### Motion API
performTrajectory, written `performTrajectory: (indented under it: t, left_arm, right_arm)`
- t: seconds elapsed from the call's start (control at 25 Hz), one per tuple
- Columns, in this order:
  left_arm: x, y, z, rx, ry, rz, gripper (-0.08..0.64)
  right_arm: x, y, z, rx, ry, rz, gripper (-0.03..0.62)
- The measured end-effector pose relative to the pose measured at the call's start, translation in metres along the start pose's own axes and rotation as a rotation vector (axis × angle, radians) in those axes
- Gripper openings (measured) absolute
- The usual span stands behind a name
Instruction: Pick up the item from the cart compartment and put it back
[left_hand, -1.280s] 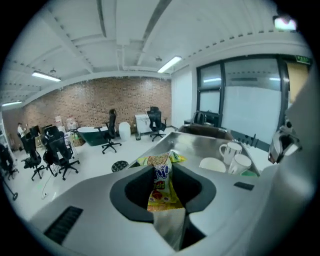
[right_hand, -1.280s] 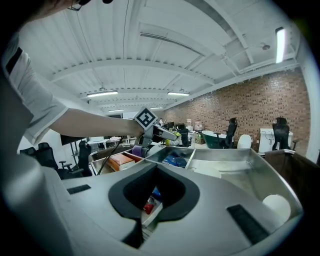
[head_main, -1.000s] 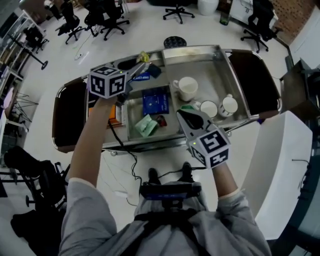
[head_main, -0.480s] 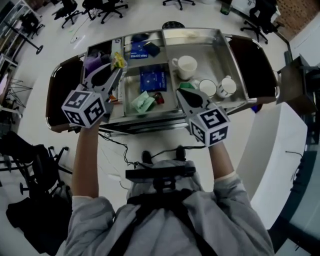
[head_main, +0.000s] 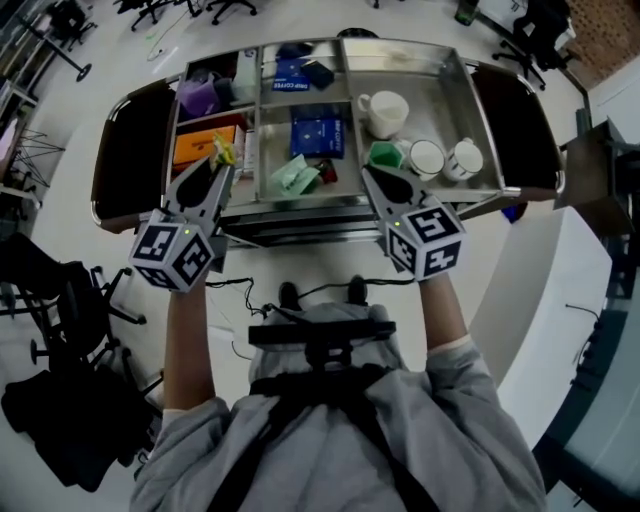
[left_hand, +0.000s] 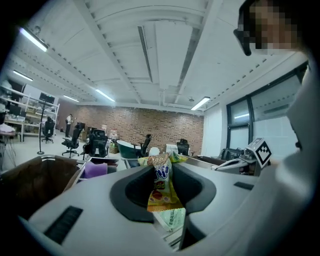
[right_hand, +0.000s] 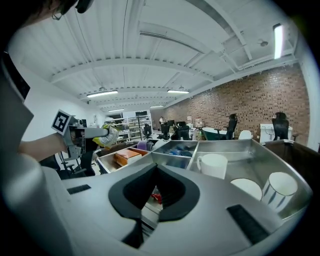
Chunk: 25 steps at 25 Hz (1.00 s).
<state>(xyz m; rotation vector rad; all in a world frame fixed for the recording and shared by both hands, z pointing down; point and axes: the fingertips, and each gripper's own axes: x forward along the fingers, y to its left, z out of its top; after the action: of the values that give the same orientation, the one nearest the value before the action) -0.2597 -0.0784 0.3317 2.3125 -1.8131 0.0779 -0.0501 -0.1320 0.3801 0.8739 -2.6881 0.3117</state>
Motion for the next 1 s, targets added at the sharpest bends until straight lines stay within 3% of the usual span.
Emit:
performTrajectory:
  t: [0.6,1.0]
  left_arm:
    - [-0.049,0.001,-0.027,-0.058,-0.025,0.099,0.106]
    - [-0.049,-0.002,-0.030,-0.055,-0.022,0.096,0.106]
  right_arm:
    - [-0.009,0.002,-0.006,0.014,-0.017,0.000,0.009]
    - [-0.012,0.000,-0.009,0.017,-0.013,-0.001,0.009]
